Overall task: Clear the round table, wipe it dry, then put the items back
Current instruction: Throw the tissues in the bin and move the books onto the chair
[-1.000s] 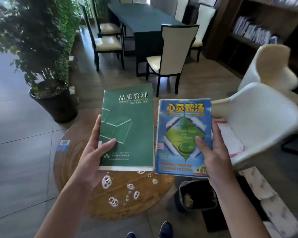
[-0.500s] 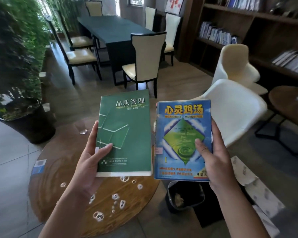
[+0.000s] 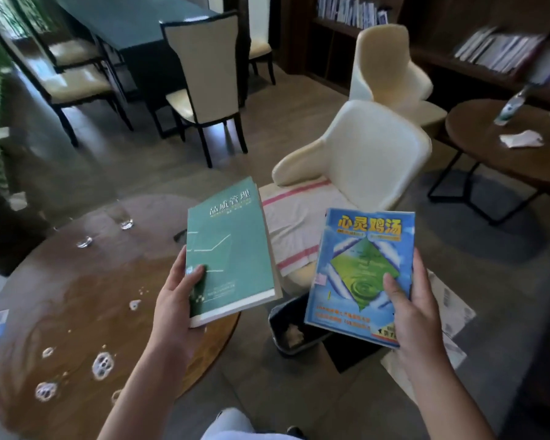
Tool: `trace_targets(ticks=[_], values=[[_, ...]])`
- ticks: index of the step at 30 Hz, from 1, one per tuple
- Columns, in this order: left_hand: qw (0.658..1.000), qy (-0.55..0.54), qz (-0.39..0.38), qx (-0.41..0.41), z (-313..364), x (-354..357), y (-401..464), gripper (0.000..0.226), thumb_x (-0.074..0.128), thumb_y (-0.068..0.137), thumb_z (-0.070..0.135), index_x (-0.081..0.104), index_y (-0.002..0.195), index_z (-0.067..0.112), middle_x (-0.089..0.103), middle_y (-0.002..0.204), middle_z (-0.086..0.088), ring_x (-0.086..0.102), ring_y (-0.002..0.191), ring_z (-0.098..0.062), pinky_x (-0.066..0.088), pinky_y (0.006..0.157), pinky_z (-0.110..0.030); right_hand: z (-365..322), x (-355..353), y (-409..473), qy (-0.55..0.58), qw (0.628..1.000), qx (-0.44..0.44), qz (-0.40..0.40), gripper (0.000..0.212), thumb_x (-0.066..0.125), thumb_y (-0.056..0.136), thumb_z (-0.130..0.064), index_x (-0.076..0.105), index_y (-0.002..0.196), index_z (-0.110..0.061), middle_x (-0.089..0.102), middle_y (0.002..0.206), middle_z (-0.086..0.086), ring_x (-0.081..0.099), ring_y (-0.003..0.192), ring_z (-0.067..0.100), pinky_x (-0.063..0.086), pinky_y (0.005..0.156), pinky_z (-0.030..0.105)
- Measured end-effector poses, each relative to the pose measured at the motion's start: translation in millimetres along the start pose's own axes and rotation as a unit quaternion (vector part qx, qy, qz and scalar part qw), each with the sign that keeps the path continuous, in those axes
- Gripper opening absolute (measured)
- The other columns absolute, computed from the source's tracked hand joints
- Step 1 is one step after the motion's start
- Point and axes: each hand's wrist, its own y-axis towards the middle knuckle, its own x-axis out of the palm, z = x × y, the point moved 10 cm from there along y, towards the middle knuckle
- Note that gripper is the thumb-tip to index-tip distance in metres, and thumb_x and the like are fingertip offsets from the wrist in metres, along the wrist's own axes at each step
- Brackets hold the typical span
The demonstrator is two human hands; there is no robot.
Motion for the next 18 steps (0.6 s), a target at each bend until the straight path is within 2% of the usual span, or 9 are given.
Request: trace_targets(ticks=[2, 6, 10, 15, 18], values=[[1.0, 0.019, -0.001, -0.011, -12, 15, 7, 0.052, 0.059, 0.097, 0.007, 0.062, 0.135, 0.043, 0.076, 0.121, -0.004, 0.078, 0.083, -0.021, 0.063, 0.057, -0.033, 4, -15, 14, -0.002, 1.0, 0.004, 0.006, 0.057, 0.055, 0.105, -0.01, 0.046, 0.146, -0.049, 0.06, 0.145, -0.016, 0.059, 0.132, 0.008, 0.051, 0.107, 0.029], [0.997, 0.059, -0.016, -0.042, -29, 47, 29, 0.061, 0.064, 0.092, 0.008, 0.057, 0.141, 0.043, 0.076, 0.119, -0.006, 0.078, 0.077, -0.021, 0.061, 0.051, -0.032, 11, -26, 42, 0.0, 1.0, 0.016, 0.026, 0.059, 0.056, 0.104, -0.009, 0.048, 0.136, -0.057, 0.061, 0.143, -0.02, 0.059, 0.131, 0.006, 0.052, 0.103, 0.021], [0.994, 0.057, -0.046, -0.085, -41, 74, 63, 0.058, 0.062, 0.095, 0.01, 0.056, 0.141, 0.044, 0.074, 0.124, -0.009, 0.077, 0.074, -0.018, 0.06, 0.05, -0.028, 26, -24, 68, 0.012, 0.998, 0.037, 0.053, 0.063, 0.058, 0.104, -0.01, 0.054, 0.127, -0.068, 0.06, 0.145, -0.019, 0.058, 0.134, 0.01, 0.045, 0.115, 0.045], [0.987, 0.058, -0.081, -0.129, -46, 105, 113, 0.048, 0.061, 0.094, 0.018, 0.061, 0.134, 0.045, 0.074, 0.124, -0.008, 0.077, 0.077, -0.016, 0.061, 0.053, -0.026, 24, -12, 103, 0.017, 0.995, 0.036, 0.087, 0.062, 0.059, 0.103, -0.009, 0.053, 0.129, -0.065, 0.057, 0.149, -0.018, 0.055, 0.137, 0.011, 0.041, 0.119, 0.052], [0.983, 0.08, -0.101, -0.128, -38, 125, 146, 0.051, 0.06, 0.098, 0.016, 0.057, 0.138, 0.046, 0.074, 0.123, -0.009, 0.077, 0.077, -0.017, 0.06, 0.051, -0.027, 14, -9, 126, 0.016, 0.995, 0.013, 0.1, 0.062, 0.059, 0.103, -0.008, 0.053, 0.135, -0.061, 0.055, 0.151, -0.018, 0.052, 0.141, 0.012, 0.038, 0.121, 0.052]])
